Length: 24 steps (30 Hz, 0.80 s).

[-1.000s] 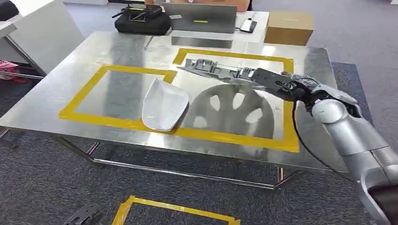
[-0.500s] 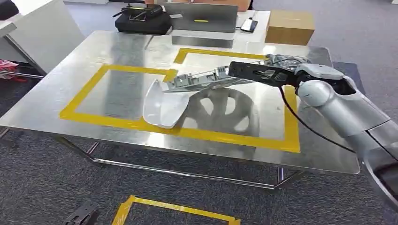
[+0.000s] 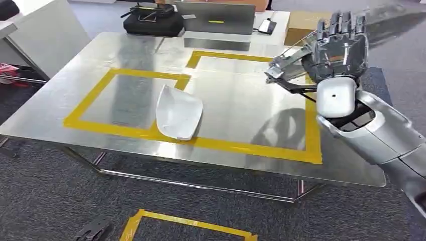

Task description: Take the parts from the cabinet and place them on the table.

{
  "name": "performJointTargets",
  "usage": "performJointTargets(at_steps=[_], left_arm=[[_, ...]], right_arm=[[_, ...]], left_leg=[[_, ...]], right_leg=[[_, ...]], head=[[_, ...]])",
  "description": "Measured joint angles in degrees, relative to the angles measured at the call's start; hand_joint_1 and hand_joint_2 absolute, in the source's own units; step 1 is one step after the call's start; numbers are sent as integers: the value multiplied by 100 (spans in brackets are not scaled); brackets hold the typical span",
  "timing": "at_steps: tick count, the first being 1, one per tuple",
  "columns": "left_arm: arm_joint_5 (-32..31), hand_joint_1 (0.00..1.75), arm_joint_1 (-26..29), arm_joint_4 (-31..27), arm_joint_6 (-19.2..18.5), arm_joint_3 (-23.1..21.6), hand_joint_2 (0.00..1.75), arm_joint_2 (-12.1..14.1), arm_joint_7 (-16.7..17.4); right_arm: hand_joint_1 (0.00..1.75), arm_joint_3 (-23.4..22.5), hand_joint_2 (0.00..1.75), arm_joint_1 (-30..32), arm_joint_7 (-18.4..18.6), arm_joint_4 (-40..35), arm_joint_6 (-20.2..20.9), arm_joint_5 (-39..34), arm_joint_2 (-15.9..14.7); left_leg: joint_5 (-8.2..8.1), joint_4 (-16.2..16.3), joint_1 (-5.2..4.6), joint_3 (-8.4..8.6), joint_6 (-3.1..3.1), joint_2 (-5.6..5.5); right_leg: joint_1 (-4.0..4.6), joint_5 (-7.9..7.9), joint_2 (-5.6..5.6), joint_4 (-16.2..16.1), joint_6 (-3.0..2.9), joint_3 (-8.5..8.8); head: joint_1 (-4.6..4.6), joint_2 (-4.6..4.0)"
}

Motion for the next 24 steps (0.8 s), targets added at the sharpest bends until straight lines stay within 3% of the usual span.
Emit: performJointTargets(at_steps=[5,13,17,21,24], left_arm=[[-22,0,-28,-15,-26,4,0,-11,0],[-24,0,-39,-20,-44,11,0,-26,-2],[-7,0,-41,-28,-61,35,0,-31,-35],[-5,0,-26,-31,-68,114,0,-35,-61],[-5,0,-17,-31,-66,140,0,-35,-70]], right_arm=[[0,-61,0,146,-164,-64,-92,101,-206],[0,-118,0,172,-186,-70,-88,114,-273],[0,-125,0,143,-817,-70,427,-218,-269],[0,-162,0,134,-925,-92,526,-371,-178],[0,-261,0,220,-892,-202,373,-683,-64]], left_leg=[[-3,1,0,2,6,9],[-1,0,4,5,4,9],[-1,0,3,2,4,9],[-1,0,3,2,4,8],[-1,0,3,2,4,8]], right_leg=[[-1,0,7,-1,0,-2],[4,1,7,0,0,0],[4,1,5,1,0,4],[4,1,4,1,0,3],[4,1,4,1,0,3]], head=[[0,0],[0,0],[0,0],[0,0],[0,0]])
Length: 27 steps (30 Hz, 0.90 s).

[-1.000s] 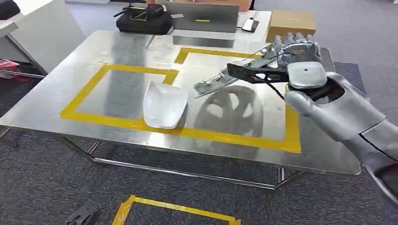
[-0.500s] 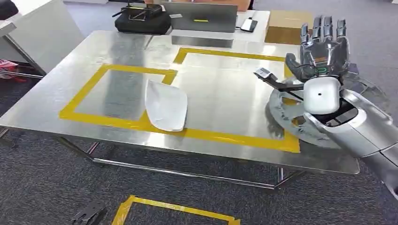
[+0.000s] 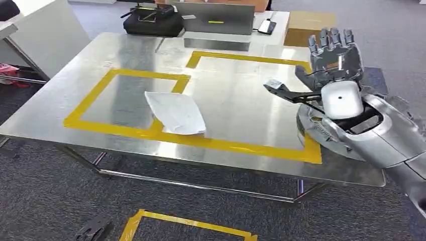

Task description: Take the parts from the cabinet and place them on the table.

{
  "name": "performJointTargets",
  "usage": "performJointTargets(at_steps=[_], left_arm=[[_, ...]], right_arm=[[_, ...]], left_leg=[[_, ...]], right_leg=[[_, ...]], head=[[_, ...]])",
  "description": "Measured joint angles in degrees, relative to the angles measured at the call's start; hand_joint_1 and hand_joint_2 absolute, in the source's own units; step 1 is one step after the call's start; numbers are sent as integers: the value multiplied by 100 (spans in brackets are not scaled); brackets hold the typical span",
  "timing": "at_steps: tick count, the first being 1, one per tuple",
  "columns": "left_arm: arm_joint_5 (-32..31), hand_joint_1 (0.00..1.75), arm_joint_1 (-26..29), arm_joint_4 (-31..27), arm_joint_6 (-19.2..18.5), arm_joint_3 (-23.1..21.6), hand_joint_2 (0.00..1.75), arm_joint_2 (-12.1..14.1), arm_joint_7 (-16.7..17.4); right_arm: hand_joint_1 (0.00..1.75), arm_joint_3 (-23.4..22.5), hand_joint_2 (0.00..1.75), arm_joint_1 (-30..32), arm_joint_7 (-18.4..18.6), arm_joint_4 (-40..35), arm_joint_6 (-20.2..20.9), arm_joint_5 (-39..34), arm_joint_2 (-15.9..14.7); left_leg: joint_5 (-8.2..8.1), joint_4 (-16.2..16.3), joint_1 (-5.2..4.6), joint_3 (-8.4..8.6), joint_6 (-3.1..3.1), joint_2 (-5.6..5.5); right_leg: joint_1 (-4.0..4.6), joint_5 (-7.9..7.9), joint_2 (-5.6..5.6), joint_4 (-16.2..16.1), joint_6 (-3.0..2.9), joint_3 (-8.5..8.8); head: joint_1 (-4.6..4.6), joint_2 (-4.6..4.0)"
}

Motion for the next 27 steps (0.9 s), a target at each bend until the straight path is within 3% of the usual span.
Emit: performJointTargets(at_steps=[2,5,8,16,27], left_arm=[[0,0,12,0,-11,9,0,0,-11],[15,0,39,0,-26,46,0,0,-35],[-2,0,53,0,-59,102,0,0,-50],[-31,0,57,0,-114,131,0,-2,-114],[-70,0,58,0,-111,133,0,0,-188]], right_arm=[[0,-175,0,84,-105,-65,-172,-496,136],[0,-689,0,380,-374,-212,-520,-2206,483],[0,-1129,0,652,-544,-430,-1080,-3235,730],[0,-1602,0,922,-1003,-741,-1860,-3551,975],[0,-1635,0,1008,-1108,-857,-1991,-3446,992]], left_leg=[[0,-1,0,0,0,0],[0,-1,2,0,0,1],[0,-1,4,0,0,0],[0,-1,1,-1,-1,0],[1,2,1,-1,-1,-1]], right_leg=[[0,0,0,0,0,1],[3,0,2,0,0,-2],[3,0,-5,0,0,-2],[1,0,2,-1,0,1],[2,1,-3,-1,1,0]], head=[[-2,0],[0,0],[-2,2],[0,0],[0,0]])
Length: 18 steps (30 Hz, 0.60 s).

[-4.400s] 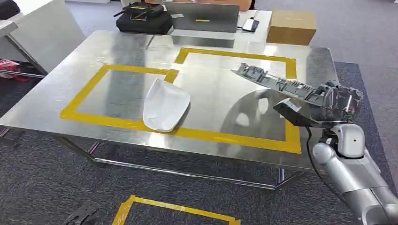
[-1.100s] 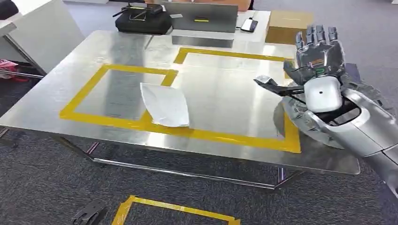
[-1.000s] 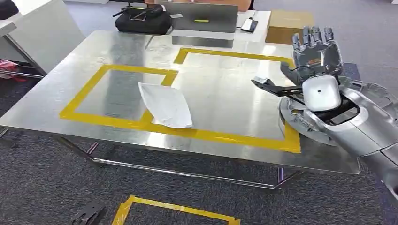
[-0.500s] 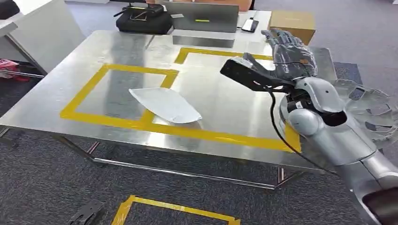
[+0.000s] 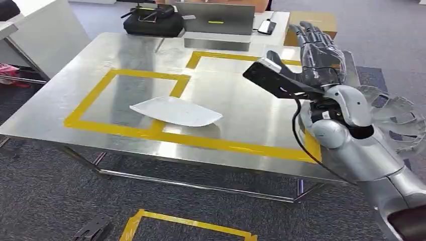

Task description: Take the parts from the cabinet and place them on the table.

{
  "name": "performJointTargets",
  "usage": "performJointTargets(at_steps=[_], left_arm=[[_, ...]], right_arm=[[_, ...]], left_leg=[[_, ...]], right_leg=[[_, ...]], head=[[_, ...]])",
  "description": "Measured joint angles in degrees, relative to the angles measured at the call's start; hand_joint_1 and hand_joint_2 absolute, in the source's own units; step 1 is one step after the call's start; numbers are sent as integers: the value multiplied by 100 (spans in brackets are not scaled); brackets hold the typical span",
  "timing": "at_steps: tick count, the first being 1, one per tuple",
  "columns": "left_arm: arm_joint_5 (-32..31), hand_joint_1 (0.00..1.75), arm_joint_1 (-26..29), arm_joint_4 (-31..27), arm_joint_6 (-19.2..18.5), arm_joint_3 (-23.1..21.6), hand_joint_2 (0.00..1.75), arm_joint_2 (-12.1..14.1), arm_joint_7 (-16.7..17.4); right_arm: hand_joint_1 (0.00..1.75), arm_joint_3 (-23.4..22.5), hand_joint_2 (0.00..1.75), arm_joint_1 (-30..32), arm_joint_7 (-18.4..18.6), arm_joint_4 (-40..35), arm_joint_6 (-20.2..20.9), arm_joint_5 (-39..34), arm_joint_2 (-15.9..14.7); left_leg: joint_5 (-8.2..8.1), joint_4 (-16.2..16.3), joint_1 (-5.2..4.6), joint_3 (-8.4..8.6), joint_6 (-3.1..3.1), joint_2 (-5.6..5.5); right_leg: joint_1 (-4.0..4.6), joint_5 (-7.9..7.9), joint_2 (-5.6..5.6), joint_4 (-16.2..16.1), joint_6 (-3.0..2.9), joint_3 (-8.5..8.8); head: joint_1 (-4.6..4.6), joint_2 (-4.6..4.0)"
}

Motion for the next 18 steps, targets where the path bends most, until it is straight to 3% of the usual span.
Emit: performJointTargets(at_steps=[18], left_arm=[[-50,0,-3,0,0,0,0,-2,-4]], right_arm=[[0,-22,0,16,13,-13,-83,85,4]], left_leg=[[0,0,0,0,0,0]], right_leg=[[0,0,0,0,0,0]], head=[[0,0]])
